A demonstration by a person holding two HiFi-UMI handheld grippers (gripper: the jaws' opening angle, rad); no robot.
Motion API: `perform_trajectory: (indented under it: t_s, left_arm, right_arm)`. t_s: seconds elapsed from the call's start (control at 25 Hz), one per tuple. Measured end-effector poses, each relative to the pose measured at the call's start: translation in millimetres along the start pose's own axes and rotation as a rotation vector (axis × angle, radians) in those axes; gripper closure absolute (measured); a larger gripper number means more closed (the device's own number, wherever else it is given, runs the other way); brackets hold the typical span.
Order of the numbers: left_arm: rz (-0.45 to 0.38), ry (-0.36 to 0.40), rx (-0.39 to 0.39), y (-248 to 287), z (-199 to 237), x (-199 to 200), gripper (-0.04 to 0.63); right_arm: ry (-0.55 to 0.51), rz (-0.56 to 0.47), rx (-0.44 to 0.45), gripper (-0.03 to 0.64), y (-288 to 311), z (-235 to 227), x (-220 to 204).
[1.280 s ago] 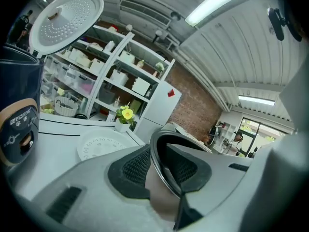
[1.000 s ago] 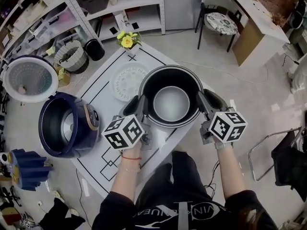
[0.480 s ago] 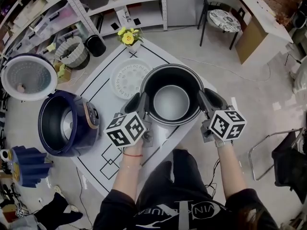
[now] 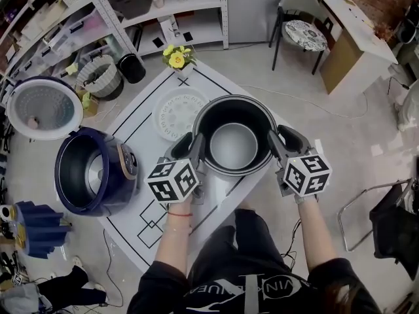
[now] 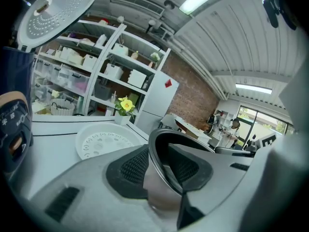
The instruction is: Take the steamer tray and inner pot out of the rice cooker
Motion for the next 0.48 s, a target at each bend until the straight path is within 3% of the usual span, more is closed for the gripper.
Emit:
perform_trajectory:
  t_s: [0.12, 0.36, 0.48]
  left_arm:
    - [-0.02, 0.048, -0.01, -4, -4, 3, 0.482]
    - [-0.14, 0.164, -0.038, -23, -18, 28, 0.489]
    - [-0.187, 0.187, -0.044, -35, -21, 41, 0.507]
  right_arm:
    - [-0.006, -0.021, 0.014, 0.497, -2, 0, 7]
    - [-0.032, -0.099, 0.052, 0.508, -8, 5, 33]
    - [-0.051, -0.138, 0.07, 0.525, -12, 8, 46]
Point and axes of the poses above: the fingertips, and each gripper's own axes: y forward along the fingers, z to its left, x out of its top, the point moved 6 cm from there along -y, backward along the fingers, and after that the axes turned 15 degrees about -y, right-handed, at the moved point
